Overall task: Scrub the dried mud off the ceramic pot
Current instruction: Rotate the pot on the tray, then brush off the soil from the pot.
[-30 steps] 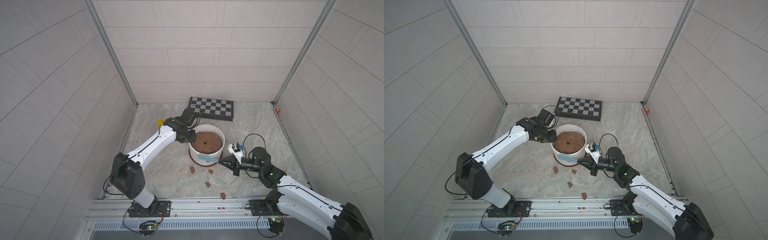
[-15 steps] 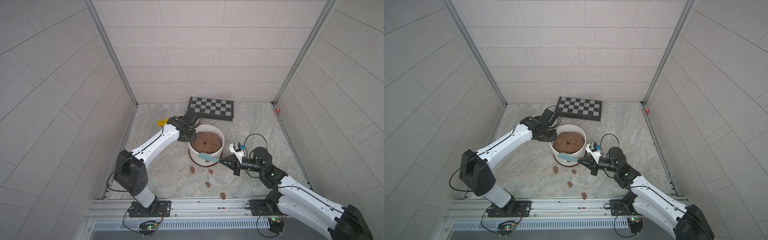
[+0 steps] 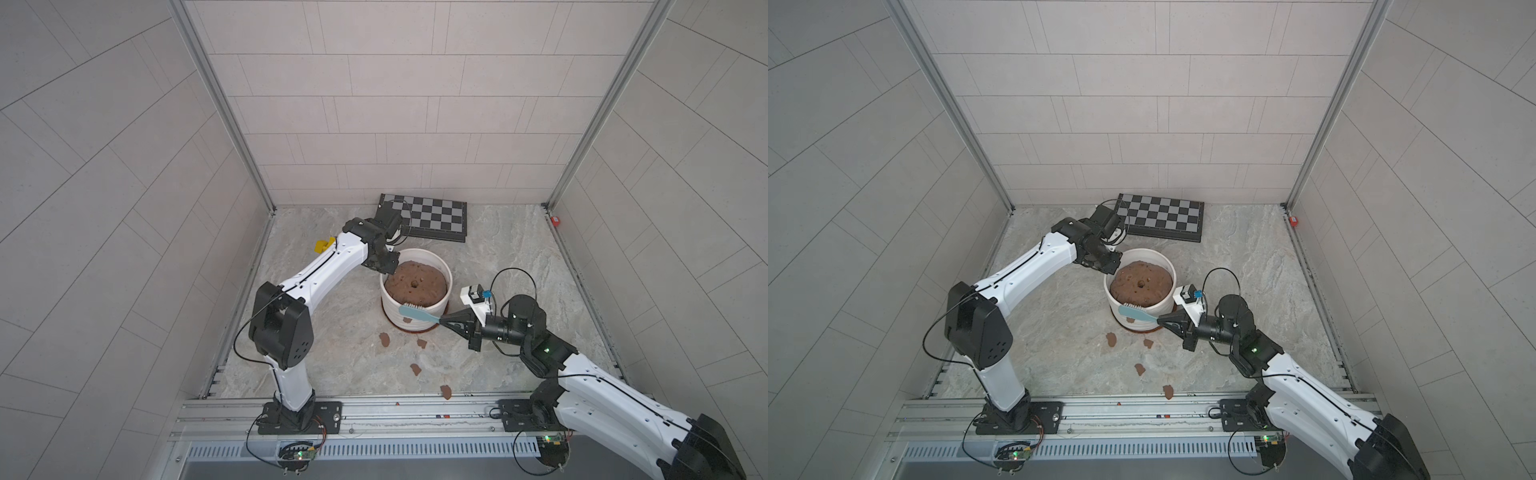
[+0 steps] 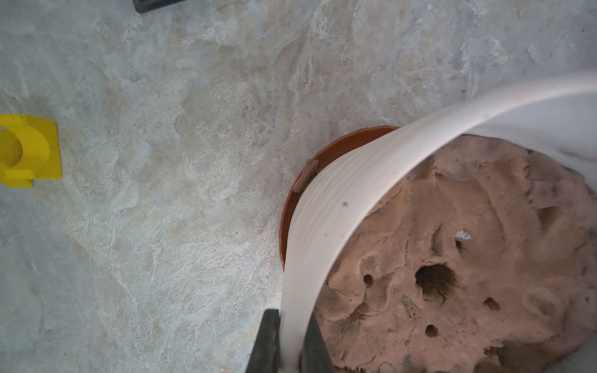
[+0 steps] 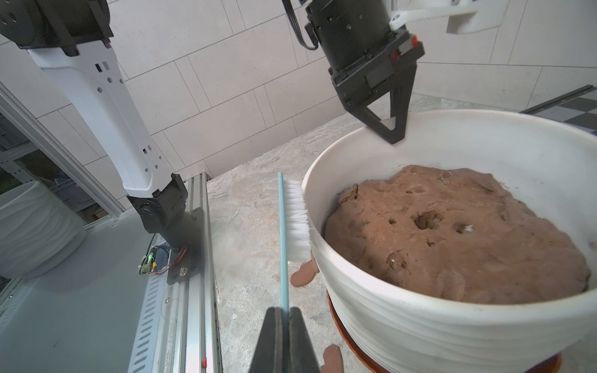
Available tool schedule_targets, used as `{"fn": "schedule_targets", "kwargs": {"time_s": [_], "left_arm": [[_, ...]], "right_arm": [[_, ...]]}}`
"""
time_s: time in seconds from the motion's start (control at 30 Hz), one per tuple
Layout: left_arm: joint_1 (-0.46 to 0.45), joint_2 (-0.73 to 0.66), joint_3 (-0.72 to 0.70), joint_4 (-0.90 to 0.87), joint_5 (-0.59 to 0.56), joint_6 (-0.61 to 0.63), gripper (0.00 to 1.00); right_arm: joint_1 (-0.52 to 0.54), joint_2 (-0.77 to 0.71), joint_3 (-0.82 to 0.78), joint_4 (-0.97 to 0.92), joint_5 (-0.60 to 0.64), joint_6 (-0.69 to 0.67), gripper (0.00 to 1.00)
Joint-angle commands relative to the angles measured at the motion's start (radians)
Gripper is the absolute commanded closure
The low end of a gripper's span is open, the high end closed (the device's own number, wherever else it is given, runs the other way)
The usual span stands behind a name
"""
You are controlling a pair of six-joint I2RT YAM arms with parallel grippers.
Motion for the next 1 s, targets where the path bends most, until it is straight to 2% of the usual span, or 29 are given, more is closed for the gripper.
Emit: {"fn": "schedule_targets", "kwargs": {"time_s": [0.0,0.23,0.43,0.7,0.97], "left_arm": [[0.002,0.02,0.035,-0.023,0.112,0.073,1.0],[0.002,0.037,0.046,-0.039,0.117,0.072,1.0],[0.003,0.051,0.051,-0.048,0.111,0.052,1.0],[0.005,0.049,0.041,-0.054,0.117,0.041,1.0],[0.008,0.058,0.04,-0.057,0.122,0.042,1.0]], "right_arm": [[-0.002,-0.014,0.032,-0.05,0.063,-0.042,1.0],[0.01,0.008,0.041,-0.066,0.117,-0.069,1.0],[0.069,0.044,0.05,-0.071,0.125,-0.098,1.0],[0.134,0.075,0.058,-0.097,0.398,-0.15,1.0],[0.155,0.125,0.023,-0.089,0.454,-0.137,1.0]]}}
